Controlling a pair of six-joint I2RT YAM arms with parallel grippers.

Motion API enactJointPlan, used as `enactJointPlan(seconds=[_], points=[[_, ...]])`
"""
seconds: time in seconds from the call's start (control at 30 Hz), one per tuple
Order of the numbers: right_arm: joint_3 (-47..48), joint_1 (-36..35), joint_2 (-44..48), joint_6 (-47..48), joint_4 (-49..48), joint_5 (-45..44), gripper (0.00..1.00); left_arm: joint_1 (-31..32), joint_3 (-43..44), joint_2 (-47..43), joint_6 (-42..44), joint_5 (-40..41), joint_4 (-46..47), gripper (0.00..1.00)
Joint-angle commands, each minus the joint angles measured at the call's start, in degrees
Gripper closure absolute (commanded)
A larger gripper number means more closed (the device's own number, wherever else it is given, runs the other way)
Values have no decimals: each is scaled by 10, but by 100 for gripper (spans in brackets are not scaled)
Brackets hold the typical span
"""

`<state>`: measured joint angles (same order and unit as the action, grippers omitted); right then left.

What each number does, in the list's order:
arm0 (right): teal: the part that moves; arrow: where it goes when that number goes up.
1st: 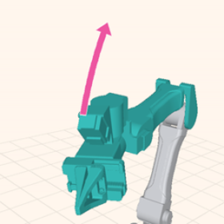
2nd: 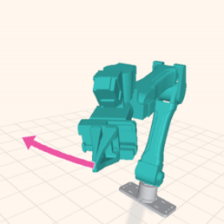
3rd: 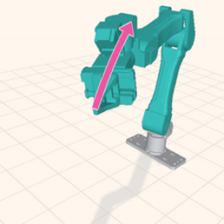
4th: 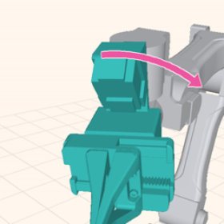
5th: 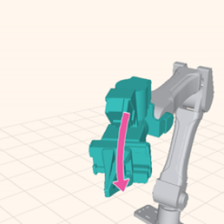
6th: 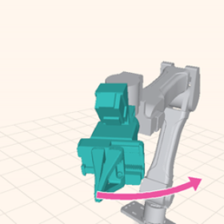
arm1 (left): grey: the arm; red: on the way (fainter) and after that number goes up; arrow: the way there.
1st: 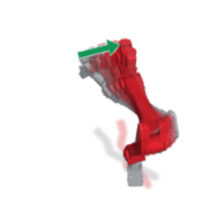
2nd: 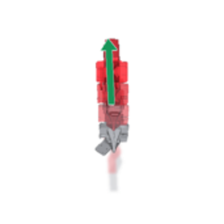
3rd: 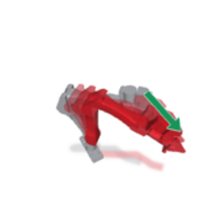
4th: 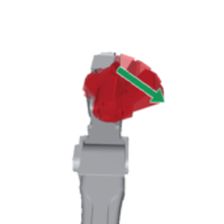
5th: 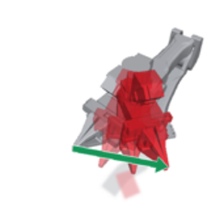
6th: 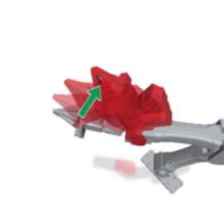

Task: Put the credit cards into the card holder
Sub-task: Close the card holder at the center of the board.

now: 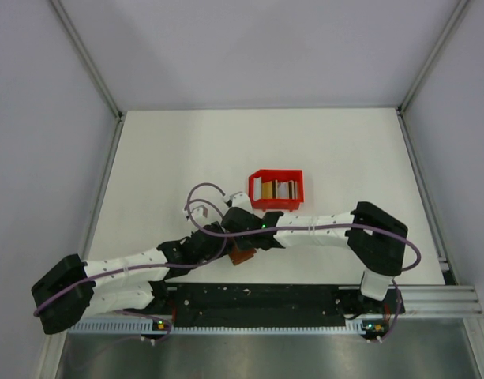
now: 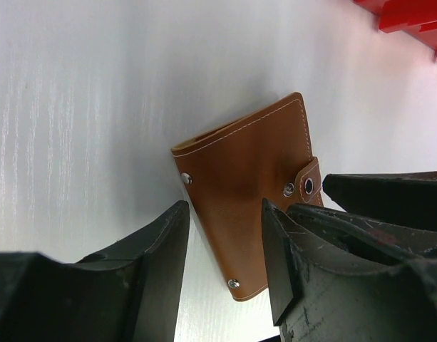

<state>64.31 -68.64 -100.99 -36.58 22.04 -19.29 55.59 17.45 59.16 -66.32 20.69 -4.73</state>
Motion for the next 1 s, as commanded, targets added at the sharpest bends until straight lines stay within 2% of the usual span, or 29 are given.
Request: enactJointPlan(seconds=[0.0,0.23,0.57,0.73,0.97], points=[[31,-6,-18,1,-15,-25,64,-1,-17,8,-2,-11,-14,50],[34,-7,-23,3,-17,-41,66,-1,-21,8,-2,-13,-10,50],[33,-6,-18,4,-18,-57,76,-1,-22,8,0,-15,-7,50],[26,-6,-11,5,-23,-58,83,-1,-22,8,2,-16,-5,50],[19,-6,0,5,-27,-73,98,-1,-22,9,5,-17,-5,50]])
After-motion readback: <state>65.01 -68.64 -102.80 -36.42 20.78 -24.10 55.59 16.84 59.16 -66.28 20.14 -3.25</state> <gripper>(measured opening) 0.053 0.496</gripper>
